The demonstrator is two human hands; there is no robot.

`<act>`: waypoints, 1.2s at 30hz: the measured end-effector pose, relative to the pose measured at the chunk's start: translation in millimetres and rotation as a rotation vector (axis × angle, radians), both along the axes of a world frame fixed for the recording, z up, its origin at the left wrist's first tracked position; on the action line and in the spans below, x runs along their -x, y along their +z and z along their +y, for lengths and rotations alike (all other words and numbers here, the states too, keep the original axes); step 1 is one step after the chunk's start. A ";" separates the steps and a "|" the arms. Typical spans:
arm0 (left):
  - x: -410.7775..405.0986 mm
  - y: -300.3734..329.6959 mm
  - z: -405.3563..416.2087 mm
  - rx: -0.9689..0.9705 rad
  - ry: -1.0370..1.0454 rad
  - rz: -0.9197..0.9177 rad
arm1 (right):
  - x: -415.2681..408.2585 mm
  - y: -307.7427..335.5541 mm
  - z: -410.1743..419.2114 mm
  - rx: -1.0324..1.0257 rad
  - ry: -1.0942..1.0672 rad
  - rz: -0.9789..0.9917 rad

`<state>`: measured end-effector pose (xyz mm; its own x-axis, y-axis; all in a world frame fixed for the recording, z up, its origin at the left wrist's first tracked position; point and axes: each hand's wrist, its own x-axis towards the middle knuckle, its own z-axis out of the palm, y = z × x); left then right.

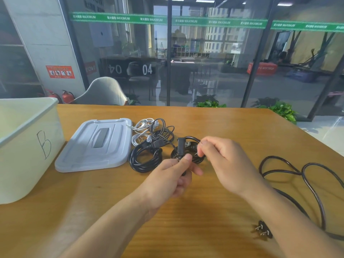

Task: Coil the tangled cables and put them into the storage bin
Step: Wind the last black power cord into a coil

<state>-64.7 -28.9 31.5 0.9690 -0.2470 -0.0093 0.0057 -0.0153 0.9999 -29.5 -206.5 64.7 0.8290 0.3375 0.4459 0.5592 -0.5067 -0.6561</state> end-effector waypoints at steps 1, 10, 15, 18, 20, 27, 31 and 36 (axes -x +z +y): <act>-0.1 -0.9 -0.9 0.012 0.005 -0.003 | 1.7 -0.4 1.3 0.014 0.005 0.005; -1.2 -1.3 -5.8 0.150 0.070 -0.034 | 12.3 3.9 4.7 0.048 -0.035 -0.012; -2.2 1.9 -1.2 0.156 0.085 -0.064 | 25.1 4.1 16.4 0.072 0.037 0.009; -2.7 -0.2 -1.2 0.139 0.102 -0.083 | 32.7 4.0 22.7 0.130 0.109 0.036; -3.2 0.0 -1.4 0.151 0.102 -0.098 | 33.3 3.6 23.2 0.126 0.084 0.029; -0.2 3.0 -4.5 0.144 0.149 -0.111 | 33.3 3.8 23.5 0.145 0.072 0.020; 0.7 5.7 -3.9 0.132 0.224 -0.151 | 35.2 2.7 25.4 0.189 0.070 -0.027; -2.1 9.3 2.4 0.123 0.332 -0.134 | 36.2 -6.8 28.7 0.238 0.060 0.024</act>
<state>-62.6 -26.6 40.8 0.9871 0.0890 0.1332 -0.1408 0.0860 0.9863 -65.7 -177.8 57.9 0.8135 0.4797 0.3287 0.5789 -0.6147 -0.5358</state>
